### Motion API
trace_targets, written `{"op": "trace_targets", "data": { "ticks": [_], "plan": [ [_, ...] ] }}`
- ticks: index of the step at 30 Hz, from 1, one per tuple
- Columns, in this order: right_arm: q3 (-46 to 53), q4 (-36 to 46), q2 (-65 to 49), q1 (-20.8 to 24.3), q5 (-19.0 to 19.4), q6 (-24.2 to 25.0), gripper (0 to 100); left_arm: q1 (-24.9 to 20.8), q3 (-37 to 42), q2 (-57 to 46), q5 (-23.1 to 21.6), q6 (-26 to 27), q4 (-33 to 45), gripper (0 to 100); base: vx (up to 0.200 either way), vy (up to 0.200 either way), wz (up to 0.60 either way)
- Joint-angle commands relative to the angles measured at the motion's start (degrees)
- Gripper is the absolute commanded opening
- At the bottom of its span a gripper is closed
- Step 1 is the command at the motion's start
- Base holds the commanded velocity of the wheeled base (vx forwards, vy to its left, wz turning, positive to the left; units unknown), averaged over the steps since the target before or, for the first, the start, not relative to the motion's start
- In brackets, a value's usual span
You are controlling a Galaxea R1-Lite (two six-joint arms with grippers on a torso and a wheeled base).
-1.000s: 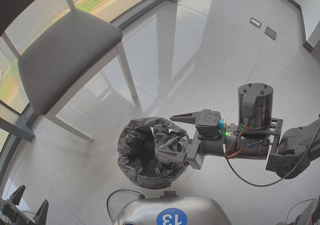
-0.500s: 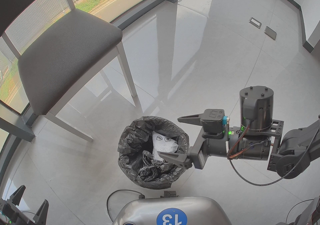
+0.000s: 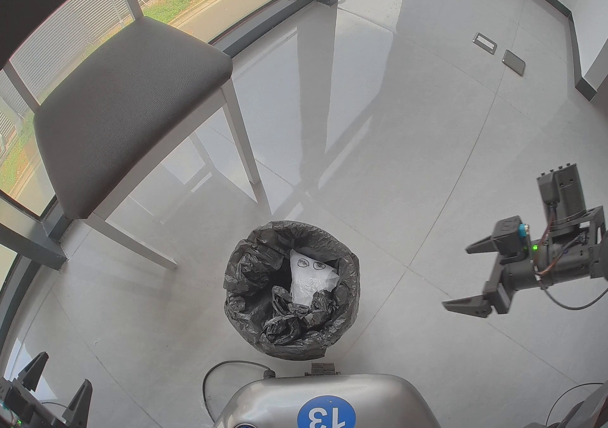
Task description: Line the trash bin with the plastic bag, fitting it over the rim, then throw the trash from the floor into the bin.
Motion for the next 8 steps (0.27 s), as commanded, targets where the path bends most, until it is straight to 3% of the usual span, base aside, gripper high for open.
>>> {"op": "trace_targets", "data": {
  "ticks": [1, 2, 4, 8],
  "plan": [
    [-2.65, 49.16, -26.56, -40.17, 12.27, -21.39, 100, -0.01, -0.03, 0.05, 0.01, -0.04, 0.01, 100, 0.0, 0.0, 0.0],
    [-0.01, 48.01, -28.93, -41.58, 14.91, -21.48, 100, -0.01, 0.06, 0.05, 0.01, -0.04, 0.01, 100, 0.0, 0.0, 0.0],
    [4.47, 45.38, -33.85, -42.28, 16.66, -21.21, 100, -0.01, 0.06, 0.05, 0.01, -0.04, 0.01, 100, 0.0, 0.0, 0.0],
    [11.5, 44.41, -41.76, -41.93, 16.93, -20.95, 100, -0.01, 0.06, 0.05, 0.01, -0.04, 0.01, 100, 0.0, 0.0, 0.0]
  ]
}}
